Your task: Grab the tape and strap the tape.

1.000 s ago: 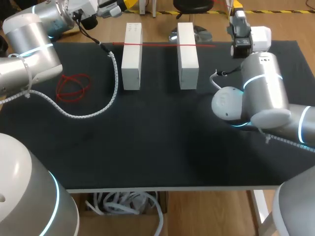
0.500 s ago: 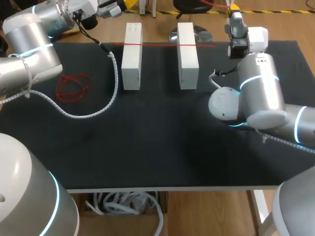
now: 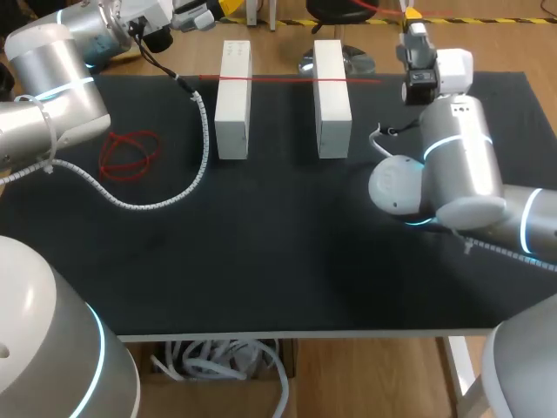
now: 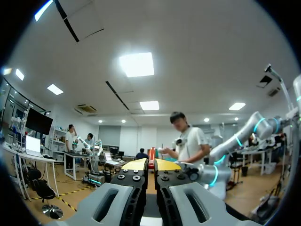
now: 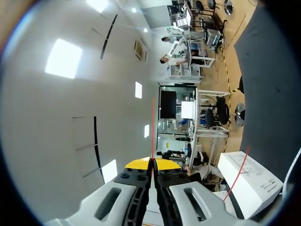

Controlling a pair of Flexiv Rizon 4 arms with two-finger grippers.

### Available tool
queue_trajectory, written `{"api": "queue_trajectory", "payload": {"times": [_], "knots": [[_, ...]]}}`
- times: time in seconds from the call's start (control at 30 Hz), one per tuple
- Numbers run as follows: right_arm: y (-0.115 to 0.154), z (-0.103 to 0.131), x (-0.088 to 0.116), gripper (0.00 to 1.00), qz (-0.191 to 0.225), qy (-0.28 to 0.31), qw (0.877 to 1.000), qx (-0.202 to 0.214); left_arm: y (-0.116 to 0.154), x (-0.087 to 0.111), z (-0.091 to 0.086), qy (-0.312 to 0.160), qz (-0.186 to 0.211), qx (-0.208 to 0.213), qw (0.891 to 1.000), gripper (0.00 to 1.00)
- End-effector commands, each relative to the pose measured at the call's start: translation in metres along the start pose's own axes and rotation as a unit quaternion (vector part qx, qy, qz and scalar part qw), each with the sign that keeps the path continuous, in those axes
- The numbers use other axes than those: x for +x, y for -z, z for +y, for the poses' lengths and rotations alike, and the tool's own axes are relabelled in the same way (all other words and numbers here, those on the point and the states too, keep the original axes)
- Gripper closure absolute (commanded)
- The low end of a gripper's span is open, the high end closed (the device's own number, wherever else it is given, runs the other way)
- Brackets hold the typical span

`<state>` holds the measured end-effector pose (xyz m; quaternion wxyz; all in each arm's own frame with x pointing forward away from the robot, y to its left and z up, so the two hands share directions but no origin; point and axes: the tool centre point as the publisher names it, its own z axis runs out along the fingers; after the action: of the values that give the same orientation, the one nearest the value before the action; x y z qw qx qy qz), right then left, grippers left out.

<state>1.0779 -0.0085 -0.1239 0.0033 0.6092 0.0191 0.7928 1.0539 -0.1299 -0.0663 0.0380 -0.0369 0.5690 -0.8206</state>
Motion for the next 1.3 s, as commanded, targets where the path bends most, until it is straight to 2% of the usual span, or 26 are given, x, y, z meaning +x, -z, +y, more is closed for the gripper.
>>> {"api": "queue_trajectory", "payload": {"times": [0.03,0.3,0.43,0.57,0.67,0.87,0.97,1.1,1.17,1.3], "knots": [[0.003,0.000,0.001,1.00,-0.007,0.005,1.000,-0.001,0.000,0.000,0.000,-0.001,-0.001,0.000,1.000,1.00],[0.009,0.000,0.000,1.00,-0.013,0.017,1.000,0.003,0.006,-0.003,-0.006,-0.046,0.035,-0.101,0.993,1.00],[0.010,0.000,0.001,1.00,-0.015,0.034,0.999,0.005,0.006,-0.004,-0.012,-0.076,0.066,-0.184,0.978,1.00],[0.013,0.000,-0.001,1.00,-0.027,0.049,0.998,0.004,0.005,-0.005,-0.017,-0.102,0.091,-0.273,0.952,1.00],[0.014,0.000,-0.002,1.00,-0.028,0.056,0.998,0.005,0.003,-0.004,-0.020,-0.122,0.100,-0.321,0.934,1.00],[0.018,-0.001,-0.004,1.00,-0.035,0.080,0.996,0.008,0.001,-0.004,-0.021,-0.137,0.111,-0.390,0.904,1.00],[0.019,0.001,-0.005,1.00,-0.038,0.093,0.995,0.009,0.000,-0.003,-0.019,-0.141,0.116,-0.446,0.876,1.00],[0.019,0.002,-0.006,1.00,-0.040,0.100,0.994,0.009,0.000,-0.001,-0.014,-0.144,0.131,-0.494,0.847,1.00],[0.020,0.002,-0.007,1.00,-0.042,0.102,0.994,0.010,0.001,-0.001,-0.010,-0.140,0.131,-0.506,0.841,1.00],[0.020,0.002,-0.007,1.00,-0.043,0.111,0.993,0.011,0.003,-0.004,-0.007,-0.146,0.126,-0.536,0.822,1.00]]}}
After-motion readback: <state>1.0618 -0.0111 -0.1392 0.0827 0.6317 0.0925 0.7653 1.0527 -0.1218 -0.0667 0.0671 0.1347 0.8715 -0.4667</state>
